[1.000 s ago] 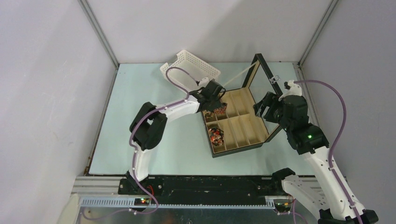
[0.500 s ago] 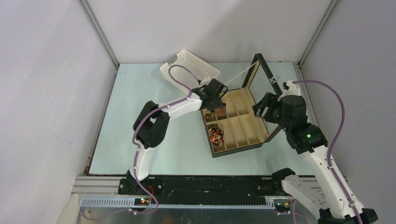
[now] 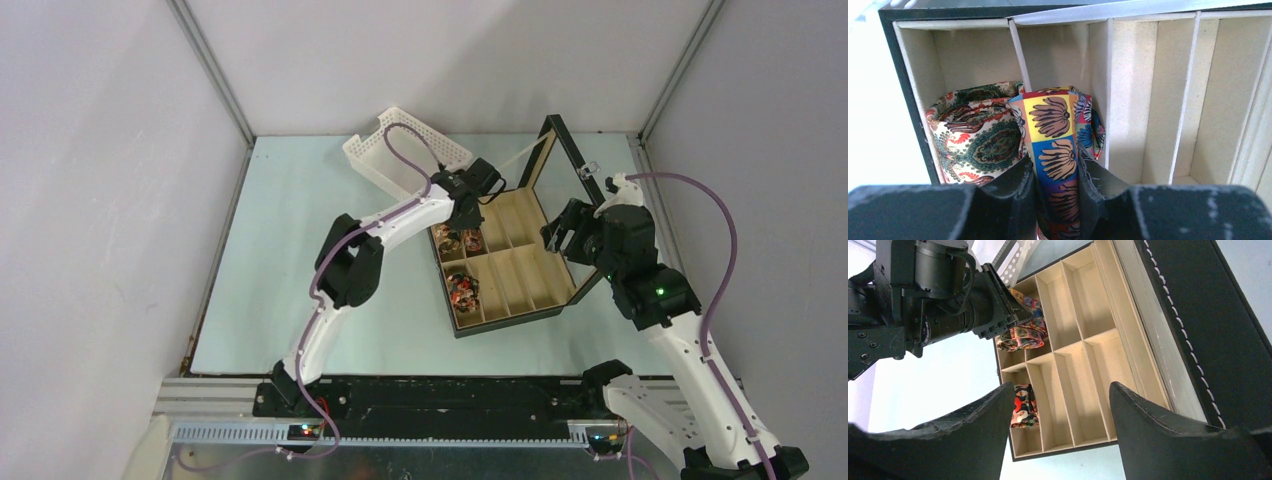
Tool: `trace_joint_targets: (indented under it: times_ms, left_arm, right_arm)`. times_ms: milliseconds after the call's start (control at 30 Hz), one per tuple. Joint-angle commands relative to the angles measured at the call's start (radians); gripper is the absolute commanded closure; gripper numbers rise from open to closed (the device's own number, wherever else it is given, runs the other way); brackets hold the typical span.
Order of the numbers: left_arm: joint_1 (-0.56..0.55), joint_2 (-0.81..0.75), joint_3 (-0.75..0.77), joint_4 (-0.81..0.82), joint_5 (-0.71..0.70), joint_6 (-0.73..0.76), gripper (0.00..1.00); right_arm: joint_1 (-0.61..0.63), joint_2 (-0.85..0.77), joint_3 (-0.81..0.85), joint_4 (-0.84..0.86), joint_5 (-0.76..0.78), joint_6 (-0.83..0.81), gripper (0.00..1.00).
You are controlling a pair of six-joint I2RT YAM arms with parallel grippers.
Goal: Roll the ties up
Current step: Place the tie in the storage box.
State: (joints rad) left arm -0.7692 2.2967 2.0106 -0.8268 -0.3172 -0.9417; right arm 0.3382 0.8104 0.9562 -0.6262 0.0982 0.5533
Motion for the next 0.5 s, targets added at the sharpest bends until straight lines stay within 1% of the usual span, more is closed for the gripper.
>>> trace_joint_targets:
  times_ms: [0, 100, 233, 400, 467]
  left_arm:
    - [0.004, 0.109, 0.044, -0.043, -0.048, 0.012, 1.00]
    - [0.001, 0.126, 0.094, -0.074, -0.052, 0.020, 1.00]
    - [0.001, 0.134, 0.106, -0.087, -0.050, 0.027, 1.00]
    - [0.000, 0.188, 0.207, -0.173, -0.058, 0.047, 1.00]
    - [0.000, 0.187, 0.208, -0.172, -0.055, 0.047, 1.00]
  right_arm:
    - [-0.002, -0.016, 0.000, 0.015, 0.015, 0.001, 0.28]
    - [-0.004, -0.017, 0.000, 0.014, 0.016, -0.003, 0.28]
    - [-0.004, -0.019, 0.000, 0.013, 0.018, -0.005, 0.28]
    - [-0.005, -0.020, -0.001, 0.013, 0.018, -0.002, 0.28]
    - [-0.006, -0.022, -0.001, 0.018, 0.016, -0.003, 0.28]
